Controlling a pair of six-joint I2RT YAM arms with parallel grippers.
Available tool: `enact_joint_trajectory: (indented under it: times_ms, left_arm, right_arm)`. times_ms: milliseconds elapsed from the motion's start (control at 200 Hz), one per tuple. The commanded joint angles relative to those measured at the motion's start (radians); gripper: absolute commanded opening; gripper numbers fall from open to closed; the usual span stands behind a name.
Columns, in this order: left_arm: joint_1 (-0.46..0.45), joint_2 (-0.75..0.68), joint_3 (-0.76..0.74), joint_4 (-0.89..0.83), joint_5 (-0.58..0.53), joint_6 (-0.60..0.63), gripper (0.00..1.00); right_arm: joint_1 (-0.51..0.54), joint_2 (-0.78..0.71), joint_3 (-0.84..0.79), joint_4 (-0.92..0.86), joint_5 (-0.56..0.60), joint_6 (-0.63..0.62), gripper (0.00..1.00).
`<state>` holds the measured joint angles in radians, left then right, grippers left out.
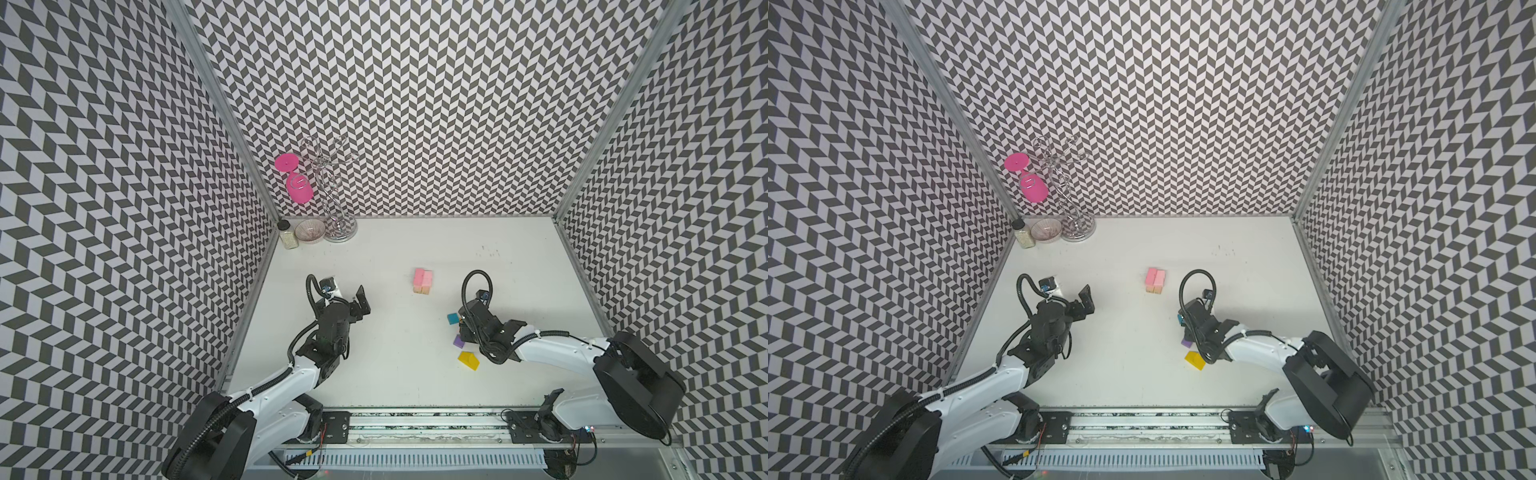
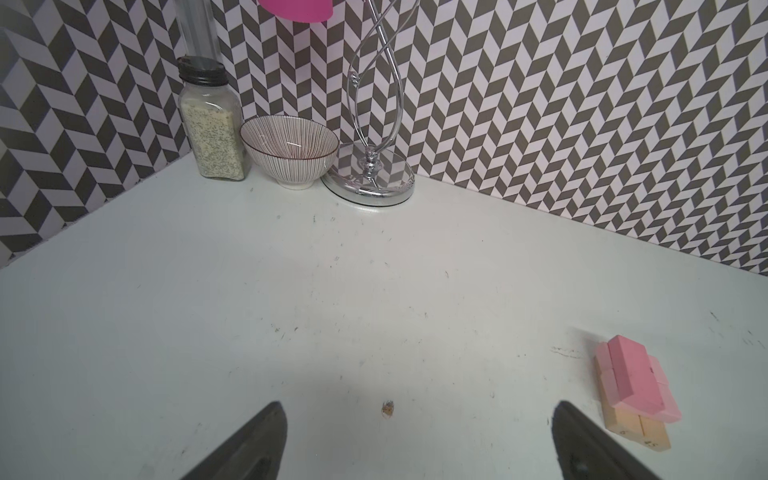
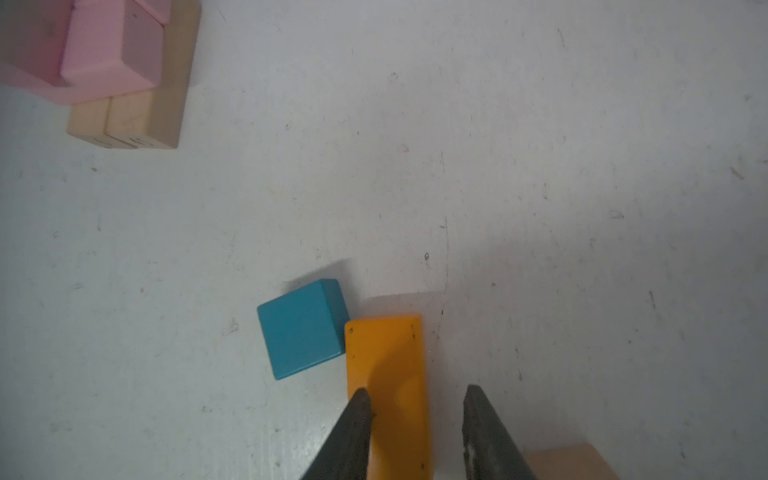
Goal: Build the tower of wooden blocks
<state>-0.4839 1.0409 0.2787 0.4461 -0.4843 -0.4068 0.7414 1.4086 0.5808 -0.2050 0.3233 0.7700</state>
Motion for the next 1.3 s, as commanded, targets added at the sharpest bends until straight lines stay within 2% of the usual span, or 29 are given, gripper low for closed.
enact_joint_trajectory:
  times_ms: [0,270,436,551,621,756,846,1112,1297]
  left_arm:
    - [0.011,0.008,-0.006,0.015,-0.021,-0.017,1.0]
    - [0.02,0.004,-0.01,0.02,-0.007,-0.017,1.0]
    - [0.029,0.001,-0.013,0.026,0.008,-0.017,1.0]
    - [0.033,-0.003,-0.015,0.026,0.018,-0.017,1.0]
    - [0.035,-0.009,-0.018,0.026,0.025,-0.017,1.0]
    - [0.042,-0.024,-0.025,0.025,0.045,-0.017,1.0]
    - [0.043,-0.037,-0.033,0.028,0.055,-0.017,1.0]
    - [0.045,-0.06,-0.048,0.035,0.075,-0.017,1.0]
    - [0.045,-0.061,-0.055,0.05,0.091,-0.012,1.0]
  right_arm:
    - [0.013,0.015,0.02,-0.004,0.014,-0.003,0.39]
    - [0.029,0.058,0.045,0.007,-0.001,-0.009,0.44]
    - [0.031,0.095,0.053,0.016,0.004,-0.008,0.44]
    - [0.032,0.107,0.059,0.009,0.016,0.001,0.41]
    - [0.031,0.103,0.056,0.009,0.02,0.009,0.35]
    - [0.031,0.088,0.048,0.006,0.04,0.028,0.34]
    - [0.029,0.077,0.042,-0.002,0.063,0.049,0.28]
    - [0.003,-0.009,0.077,-0.056,0.115,0.107,0.26]
    - [0.001,-0.032,0.216,-0.025,0.114,0.062,0.26]
